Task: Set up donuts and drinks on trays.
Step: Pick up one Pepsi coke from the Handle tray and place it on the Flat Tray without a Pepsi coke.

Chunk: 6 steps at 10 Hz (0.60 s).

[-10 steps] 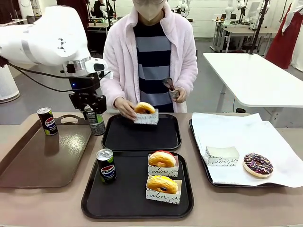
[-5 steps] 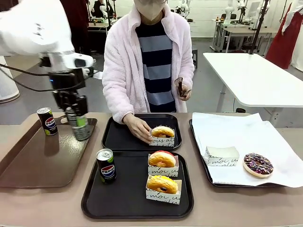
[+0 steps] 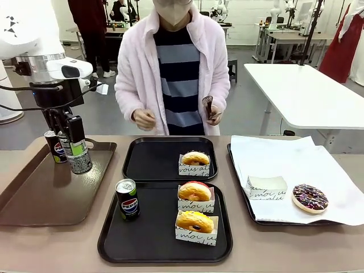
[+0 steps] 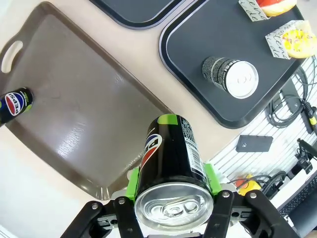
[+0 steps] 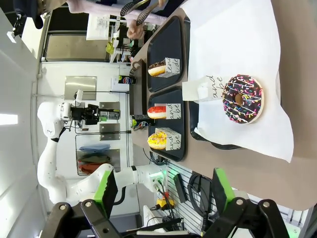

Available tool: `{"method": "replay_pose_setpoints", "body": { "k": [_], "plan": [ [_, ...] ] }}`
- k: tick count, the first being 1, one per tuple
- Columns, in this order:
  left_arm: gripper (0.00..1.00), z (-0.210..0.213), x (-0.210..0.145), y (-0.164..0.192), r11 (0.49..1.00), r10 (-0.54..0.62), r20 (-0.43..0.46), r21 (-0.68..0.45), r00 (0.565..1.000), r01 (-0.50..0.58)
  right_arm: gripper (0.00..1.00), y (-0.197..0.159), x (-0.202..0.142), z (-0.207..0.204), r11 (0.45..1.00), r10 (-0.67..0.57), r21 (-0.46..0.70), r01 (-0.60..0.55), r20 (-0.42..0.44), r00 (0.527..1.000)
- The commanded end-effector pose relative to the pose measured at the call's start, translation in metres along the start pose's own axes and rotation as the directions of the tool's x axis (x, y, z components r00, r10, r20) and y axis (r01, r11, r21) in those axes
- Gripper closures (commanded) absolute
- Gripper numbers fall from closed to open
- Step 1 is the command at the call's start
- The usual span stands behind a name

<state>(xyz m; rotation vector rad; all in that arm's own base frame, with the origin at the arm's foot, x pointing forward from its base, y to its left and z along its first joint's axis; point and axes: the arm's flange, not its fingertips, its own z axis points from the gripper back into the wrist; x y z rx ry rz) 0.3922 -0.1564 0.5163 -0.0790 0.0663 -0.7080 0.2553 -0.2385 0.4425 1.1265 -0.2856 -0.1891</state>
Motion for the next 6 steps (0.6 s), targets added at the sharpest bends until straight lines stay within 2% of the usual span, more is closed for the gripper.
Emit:
{"method": "replay_pose_setpoints", "body": {
  "k": [1,6],
  "plan": [
    [0.42,-0.001,0.0,0.0,0.999,0.019,0.019,0.028,1.0,-0.02,0.0,0.0,0.001,0.001,1.0,0.015,0.018,-0.015,0.007,1.0],
    [0.42,-0.005,0.027,0.004,0.992,0.087,0.014,0.087,0.996,-0.088,0.0,0.0,0.001,0.001,1.0,0.015,0.018,-0.015,0.007,1.0]
  ]
}}
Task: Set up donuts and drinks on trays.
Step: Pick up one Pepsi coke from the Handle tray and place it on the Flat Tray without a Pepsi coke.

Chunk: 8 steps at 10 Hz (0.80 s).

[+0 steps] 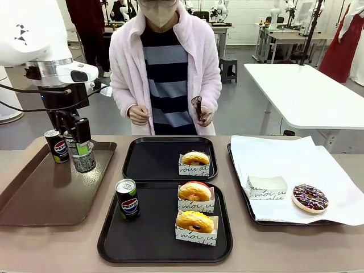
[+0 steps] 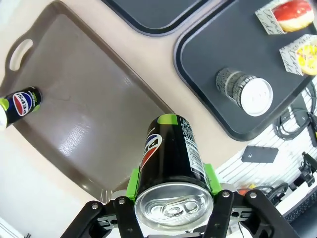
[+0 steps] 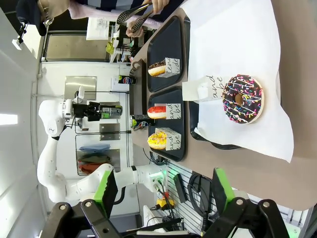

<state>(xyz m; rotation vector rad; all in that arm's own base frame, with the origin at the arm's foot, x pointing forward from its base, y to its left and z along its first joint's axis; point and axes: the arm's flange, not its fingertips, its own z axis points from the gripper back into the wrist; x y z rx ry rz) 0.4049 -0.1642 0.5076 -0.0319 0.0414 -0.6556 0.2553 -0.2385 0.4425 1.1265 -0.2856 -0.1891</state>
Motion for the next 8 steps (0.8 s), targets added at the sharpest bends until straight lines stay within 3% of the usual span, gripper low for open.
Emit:
{"method": "replay_pose_setpoints", "body": {
  "k": [1,5,7,8],
  "plan": [
    [0.42,0.002,0.021,0.002,0.997,0.055,0.007,0.049,0.998,-0.055,0.0,0.0,0.001,0.001,1.0,0.015,0.018,-0.015,0.007,1.0],
    [0.42,-0.003,0.058,-0.001,0.991,0.091,0.031,0.092,0.995,-0.094,0.0,0.0,0.001,0.001,1.0,0.015,0.018,-0.015,0.007,1.0],
    [0.42,-0.015,0.09,0.004,0.992,0.108,0.107,0.05,0.988,-0.114,0.0,0.0,0.001,0.001,1.0,0.015,0.018,-0.015,0.007,1.0],
    [0.42,-0.015,0.09,0.006,0.995,0.1,0.094,0.012,0.991,-0.101,0.0,0.0,0.001,0.001,1.0,0.015,0.018,-0.015,0.007,1.0]
  ]
}}
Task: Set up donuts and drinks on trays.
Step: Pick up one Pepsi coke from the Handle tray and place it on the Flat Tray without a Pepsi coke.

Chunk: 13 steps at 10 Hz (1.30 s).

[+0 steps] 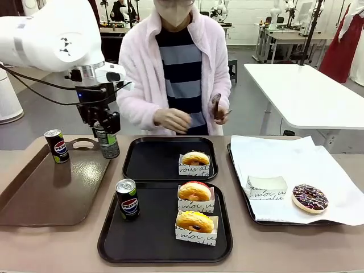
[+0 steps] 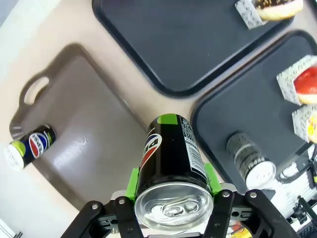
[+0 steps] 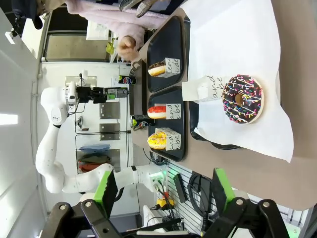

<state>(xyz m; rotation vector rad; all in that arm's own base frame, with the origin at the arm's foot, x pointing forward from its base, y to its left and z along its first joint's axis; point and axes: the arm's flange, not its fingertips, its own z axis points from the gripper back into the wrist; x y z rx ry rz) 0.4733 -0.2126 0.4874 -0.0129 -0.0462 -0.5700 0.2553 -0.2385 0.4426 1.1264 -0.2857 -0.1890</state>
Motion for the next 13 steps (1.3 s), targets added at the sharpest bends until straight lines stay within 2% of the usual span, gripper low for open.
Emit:
{"method": "replay_pose_setpoints", "body": {
  "k": [1,2,3,5,6,13],
  "plan": [
    [0.42,0.012,-0.01,0.003,0.999,-0.032,-0.013,-0.013,0.999,0.032,0.0,0.0,0.001,0.0,1.0,0.015,0.018,-0.015,0.007,1.0],
    [0.42,0.026,-0.043,0.005,0.995,-0.098,-0.071,0.009,0.993,0.099,0.0,0.0,0.001,0.0,1.0,0.015,0.018,-0.015,0.007,1.0],
    [0.42,0.039,-0.088,0.006,0.984,-0.175,-0.082,0.025,0.981,0.177,0.0,0.0,0.001,0.0,1.0,0.015,0.018,-0.015,0.007,1.0],
    [0.42,0.051,-0.14,-0.002,0.963,-0.262,-0.068,0.05,0.963,0.266,0.0,0.0,0.001,0.0,1.0,0.015,0.018,-0.015,0.007,1.0],
    [0.42,0.053,-0.149,-0.005,0.962,-0.265,-0.06,0.06,0.962,0.268,0.0,0.0,0.001,0.0,1.0,0.015,0.018,-0.015,0.007,1.0],
    [0.42,0.05,-0.146,-0.003,0.974,-0.211,-0.062,0.072,0.976,0.215,0.0,0.0,0.001,0.0,1.0,0.015,0.018,-0.015,0.007,1.0]
  ]
}}
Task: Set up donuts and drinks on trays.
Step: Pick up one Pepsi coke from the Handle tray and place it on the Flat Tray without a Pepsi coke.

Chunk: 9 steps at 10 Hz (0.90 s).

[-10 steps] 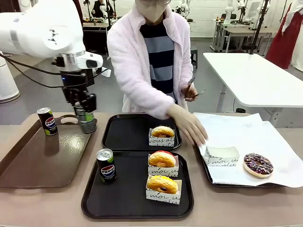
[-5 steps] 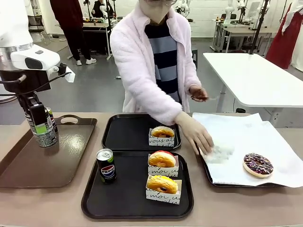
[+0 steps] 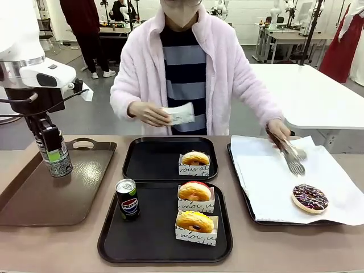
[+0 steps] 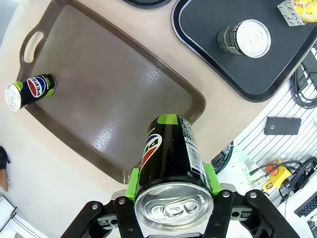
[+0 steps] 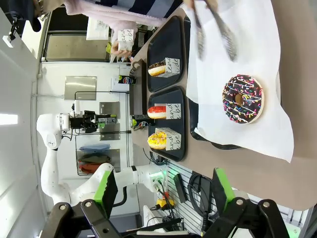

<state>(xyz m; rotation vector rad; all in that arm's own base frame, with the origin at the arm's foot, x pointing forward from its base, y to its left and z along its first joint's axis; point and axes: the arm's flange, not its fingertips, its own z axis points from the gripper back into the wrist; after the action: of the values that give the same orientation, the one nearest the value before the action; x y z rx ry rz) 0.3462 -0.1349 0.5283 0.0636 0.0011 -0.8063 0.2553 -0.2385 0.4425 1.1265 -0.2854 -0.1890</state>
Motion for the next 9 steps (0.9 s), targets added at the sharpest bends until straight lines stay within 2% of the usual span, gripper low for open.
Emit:
{"method": "replay_pose_setpoints", "body": {
  "k": [1,3,4,6,9],
  "plan": [
    [0.42,0.003,0.005,0.003,0.999,0.024,0.005,0.023,1.0,-0.024,0.0,0.0,0.001,0.001,1.0,0.015,0.017,-0.015,0.008,1.0],
    [0.42,0.007,0.004,0.002,0.991,0.128,0.016,0.035,0.992,-0.128,0.0,0.0,0.001,0.001,1.0,0.015,0.017,-0.015,0.008,1.0],
    [0.42,0.0,0.0,0.001,1.0,0.026,0.001,0.003,1.0,-0.026,0.0,0.0,0.001,0.001,1.0,0.015,0.017,-0.015,0.008,1.0],
    [0.42,0.0,0.0,0.001,1.0,0.026,0.001,0.003,1.0,-0.026,0.0,0.0,0.001,0.001,1.0,0.015,0.017,-0.015,0.008,1.0],
    [0.42,0.0,0.011,0.002,0.996,0.083,0.014,0.024,0.996,-0.083,0.0,0.0,0.001,0.001,1.0,0.015,0.017,-0.015,0.008,1.0]
  ]
}}
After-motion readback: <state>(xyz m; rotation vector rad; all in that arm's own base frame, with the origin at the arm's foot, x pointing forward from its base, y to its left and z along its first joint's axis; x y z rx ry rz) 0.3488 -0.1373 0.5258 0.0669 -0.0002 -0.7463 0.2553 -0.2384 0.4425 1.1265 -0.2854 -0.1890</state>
